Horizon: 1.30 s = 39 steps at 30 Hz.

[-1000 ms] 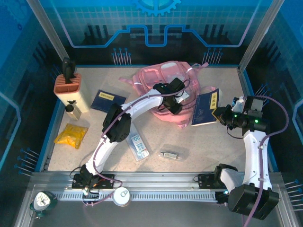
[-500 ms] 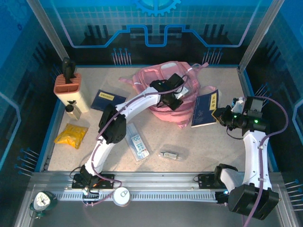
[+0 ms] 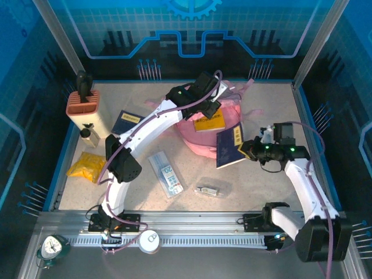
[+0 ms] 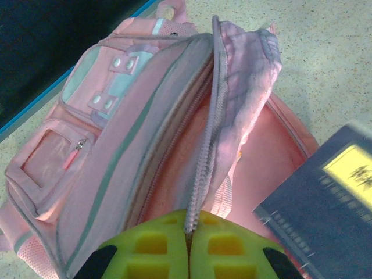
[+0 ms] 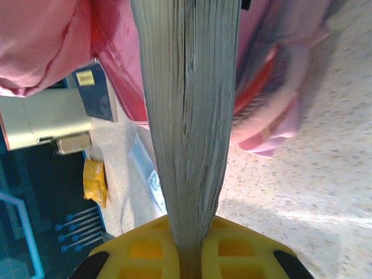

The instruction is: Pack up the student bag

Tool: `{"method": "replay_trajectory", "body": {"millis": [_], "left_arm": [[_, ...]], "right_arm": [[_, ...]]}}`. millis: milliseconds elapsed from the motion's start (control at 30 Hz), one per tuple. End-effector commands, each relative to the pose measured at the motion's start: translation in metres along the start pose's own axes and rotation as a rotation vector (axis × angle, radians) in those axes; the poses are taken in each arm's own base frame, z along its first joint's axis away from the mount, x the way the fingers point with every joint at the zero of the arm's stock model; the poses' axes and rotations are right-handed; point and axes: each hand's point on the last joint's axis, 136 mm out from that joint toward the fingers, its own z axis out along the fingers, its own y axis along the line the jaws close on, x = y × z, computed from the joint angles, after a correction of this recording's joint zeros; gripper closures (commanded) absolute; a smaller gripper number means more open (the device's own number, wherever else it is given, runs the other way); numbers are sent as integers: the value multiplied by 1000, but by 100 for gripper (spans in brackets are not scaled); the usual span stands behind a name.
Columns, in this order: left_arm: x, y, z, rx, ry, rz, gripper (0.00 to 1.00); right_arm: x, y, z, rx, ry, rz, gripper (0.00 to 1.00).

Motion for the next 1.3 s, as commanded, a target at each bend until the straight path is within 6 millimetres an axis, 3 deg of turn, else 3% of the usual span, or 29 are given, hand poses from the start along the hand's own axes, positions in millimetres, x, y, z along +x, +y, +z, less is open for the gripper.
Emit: {"method": "replay_trajectory", "body": {"millis": [0,200,300,333,467,600,733,933,1000,1067,1133,1267], "left_arm": [[-39,10,-48,-30,-142,-37,100],[-41,14,-56,-41,-152,-31,100],[-43,15,-59,-42,-163,-35,100],[-45,15,-61,-40,-169,-39,100],[-47,14,-64,-33,-185,-56,100],[-48,15,-65,-35,-197,-68,100],[-47,19,-70,-52,-195,-72,100],[-44,20,-80,-41,-204,-81,100],[-43,20,-82,-33,-206,-94,100],[-43,18,-84,-23,-206,-104,100],[-43,17,-86,-14,-209,-111,100],[-43,18,-85,-17,-201,-122,100]], "right_arm": [[-28,46,18,-142,-73,-78,95],[-56,64,66,-170,-66,-101,94],[-78,58,90,-142,-98,-85,92],[-89,67,97,-161,-109,-96,92],[-109,71,127,-148,-89,-98,90],[-124,56,149,-73,-95,-105,72],[-121,40,143,27,-94,-116,52],[-88,15,98,216,-107,-233,35],[-70,8,92,247,-92,-264,39],[-52,9,95,240,-67,-293,52],[-37,10,107,228,-43,-295,70],[-17,10,129,231,-12,-305,84]]}}
